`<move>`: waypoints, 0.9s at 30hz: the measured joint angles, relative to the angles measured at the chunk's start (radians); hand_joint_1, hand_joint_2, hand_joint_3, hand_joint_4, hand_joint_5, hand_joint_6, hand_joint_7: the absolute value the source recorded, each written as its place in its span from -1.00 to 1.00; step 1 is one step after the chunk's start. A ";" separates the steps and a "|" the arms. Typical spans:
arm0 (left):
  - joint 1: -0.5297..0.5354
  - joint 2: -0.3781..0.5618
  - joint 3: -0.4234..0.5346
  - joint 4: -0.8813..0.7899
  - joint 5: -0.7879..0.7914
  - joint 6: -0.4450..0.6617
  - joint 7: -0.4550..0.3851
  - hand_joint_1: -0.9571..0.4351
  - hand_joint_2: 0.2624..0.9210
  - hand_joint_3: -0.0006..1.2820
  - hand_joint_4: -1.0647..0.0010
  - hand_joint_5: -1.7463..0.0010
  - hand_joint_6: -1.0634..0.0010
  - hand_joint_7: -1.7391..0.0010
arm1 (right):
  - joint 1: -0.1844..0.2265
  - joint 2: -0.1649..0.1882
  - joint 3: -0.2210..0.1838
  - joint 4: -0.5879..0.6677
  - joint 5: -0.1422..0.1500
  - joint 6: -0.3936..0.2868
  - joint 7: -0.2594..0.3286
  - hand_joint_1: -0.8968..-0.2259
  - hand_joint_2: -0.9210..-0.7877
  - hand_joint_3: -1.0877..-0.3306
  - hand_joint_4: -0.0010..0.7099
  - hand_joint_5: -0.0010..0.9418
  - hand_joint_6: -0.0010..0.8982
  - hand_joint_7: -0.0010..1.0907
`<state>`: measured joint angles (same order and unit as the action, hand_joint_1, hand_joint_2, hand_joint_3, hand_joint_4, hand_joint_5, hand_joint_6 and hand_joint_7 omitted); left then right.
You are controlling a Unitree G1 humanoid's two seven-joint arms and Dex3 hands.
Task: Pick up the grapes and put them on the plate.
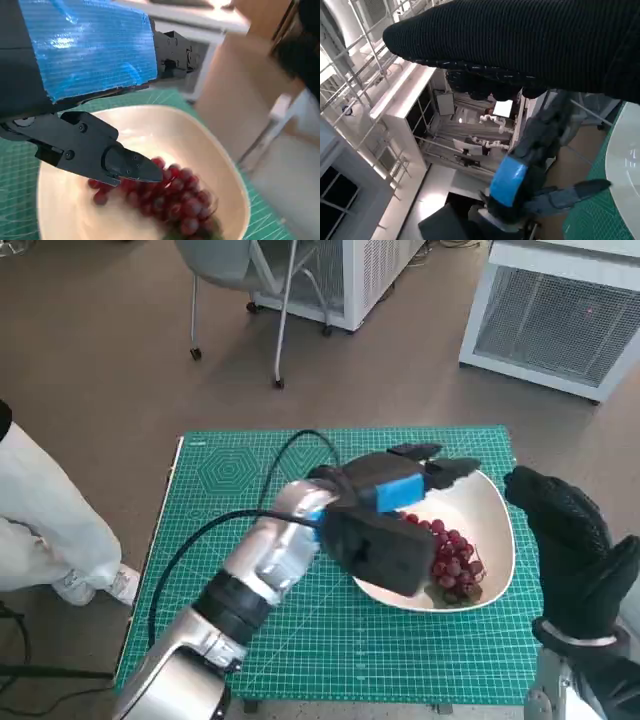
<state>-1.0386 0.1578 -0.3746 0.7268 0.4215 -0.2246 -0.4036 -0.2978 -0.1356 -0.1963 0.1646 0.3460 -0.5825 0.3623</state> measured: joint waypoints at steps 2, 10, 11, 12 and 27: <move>0.017 0.003 0.052 0.013 -0.074 -0.021 -0.018 -0.20 1.00 -0.85 0.90 0.97 0.59 0.94 | 0.000 0.001 0.003 0.000 -0.001 0.000 -0.002 0.22 -1.00 0.47 0.36 -1.00 -0.58 0.08; 0.098 0.015 0.274 0.033 -0.377 -0.039 -0.121 -0.14 1.00 -0.84 0.72 0.95 0.50 0.93 | -0.004 0.009 0.014 -0.003 -0.024 0.003 -0.018 0.21 -1.00 0.48 0.36 -0.99 -0.57 0.08; 0.112 0.016 0.304 0.032 -0.415 -0.046 -0.131 -0.12 1.00 -0.85 0.69 0.96 0.49 0.94 | -0.005 0.011 0.016 -0.004 -0.027 0.003 -0.020 0.21 -1.00 0.48 0.36 -0.99 -0.57 0.08; 0.129 0.016 0.333 0.030 -0.452 -0.056 -0.139 -0.10 1.00 -0.86 0.66 0.96 0.48 0.94 | -0.006 0.012 0.017 -0.005 -0.030 0.003 -0.022 0.21 -1.00 0.48 0.37 -0.99 -0.57 0.08; 0.389 0.039 0.547 -0.053 -0.740 -0.148 -0.250 0.05 1.00 -0.82 0.57 0.99 0.40 0.96 | -0.019 0.015 0.027 -0.011 -0.039 0.008 -0.034 0.20 -1.00 0.49 0.37 -0.99 -0.56 0.08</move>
<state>-0.6494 0.1971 0.1728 0.6735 -0.3183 -0.3721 -0.6541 -0.3163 -0.1207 -0.1691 0.1535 0.3072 -0.5750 0.3286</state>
